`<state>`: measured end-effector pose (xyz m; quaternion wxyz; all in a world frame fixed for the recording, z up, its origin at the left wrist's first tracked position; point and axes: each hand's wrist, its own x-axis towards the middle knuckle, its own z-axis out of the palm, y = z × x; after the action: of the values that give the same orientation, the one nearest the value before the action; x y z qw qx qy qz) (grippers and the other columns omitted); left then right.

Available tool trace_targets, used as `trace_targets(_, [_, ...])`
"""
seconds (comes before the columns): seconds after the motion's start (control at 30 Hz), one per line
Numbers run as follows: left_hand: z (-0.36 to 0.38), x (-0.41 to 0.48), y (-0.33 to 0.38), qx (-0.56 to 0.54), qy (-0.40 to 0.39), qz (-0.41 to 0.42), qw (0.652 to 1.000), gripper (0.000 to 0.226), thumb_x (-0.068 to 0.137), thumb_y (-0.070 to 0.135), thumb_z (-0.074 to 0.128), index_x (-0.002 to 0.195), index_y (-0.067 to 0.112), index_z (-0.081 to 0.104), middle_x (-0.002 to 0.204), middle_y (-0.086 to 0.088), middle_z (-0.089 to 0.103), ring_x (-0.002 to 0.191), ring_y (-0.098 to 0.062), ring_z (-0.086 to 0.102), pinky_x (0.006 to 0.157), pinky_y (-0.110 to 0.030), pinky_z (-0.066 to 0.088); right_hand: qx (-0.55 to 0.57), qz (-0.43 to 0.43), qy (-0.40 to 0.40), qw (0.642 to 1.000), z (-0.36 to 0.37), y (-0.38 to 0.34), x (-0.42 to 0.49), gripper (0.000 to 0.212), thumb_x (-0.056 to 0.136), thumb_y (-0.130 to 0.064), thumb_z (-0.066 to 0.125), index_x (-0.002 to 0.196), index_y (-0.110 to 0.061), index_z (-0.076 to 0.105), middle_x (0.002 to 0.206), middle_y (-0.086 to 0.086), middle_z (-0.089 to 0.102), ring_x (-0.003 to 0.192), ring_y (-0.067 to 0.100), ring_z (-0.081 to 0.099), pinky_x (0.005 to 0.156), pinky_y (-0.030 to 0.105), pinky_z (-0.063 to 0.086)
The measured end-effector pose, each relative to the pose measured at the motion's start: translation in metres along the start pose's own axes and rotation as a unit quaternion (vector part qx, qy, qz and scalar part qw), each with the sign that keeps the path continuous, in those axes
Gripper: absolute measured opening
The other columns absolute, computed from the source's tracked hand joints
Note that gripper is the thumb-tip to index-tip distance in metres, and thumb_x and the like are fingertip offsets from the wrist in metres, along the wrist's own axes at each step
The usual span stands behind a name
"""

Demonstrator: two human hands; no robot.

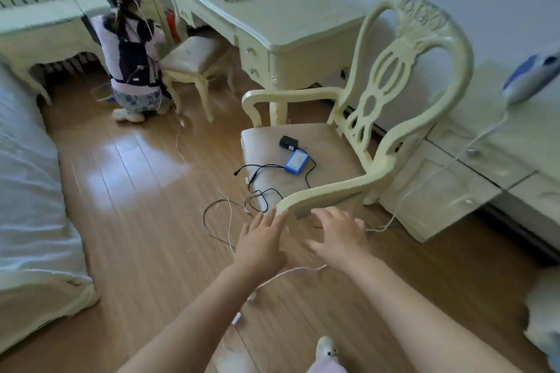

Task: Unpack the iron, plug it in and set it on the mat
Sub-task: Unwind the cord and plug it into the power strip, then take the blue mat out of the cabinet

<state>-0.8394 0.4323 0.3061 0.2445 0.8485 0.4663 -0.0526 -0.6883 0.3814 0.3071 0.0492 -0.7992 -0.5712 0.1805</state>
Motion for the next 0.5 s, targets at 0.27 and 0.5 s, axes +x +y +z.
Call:
trace_targets(0.27, [-0.041,0.002,0.121,0.037,0.032,0.129,0.99,0.074,0.082,0.021,0.056,0.145,0.029,0.02,0.159,0.001,0.008,0.145,-0.02,0.014,0.117,-0.04,0.02,0.042,0.092,0.085,0.991,-0.093,0.097,-0.071,0.065,0.083,-0.051,0.057,0.14,-0.029,0.033,0.144,-0.004,0.037,0.131,0.018,0.037,0.106,0.046,0.03])
trace_targets(0.5, [-0.038,0.033,0.255,0.041,0.036,0.208,0.976,0.076,0.081,0.027,0.061,0.145,0.032,0.021,0.158,0.003,0.013,0.143,-0.021,0.022,0.116,-0.039,0.026,0.015,0.151,0.134,0.979,-0.165,0.217,-0.12,0.068,0.084,-0.051,0.056,0.142,-0.028,0.03,0.147,-0.002,0.034,0.137,0.02,0.03,0.113,0.049,0.02])
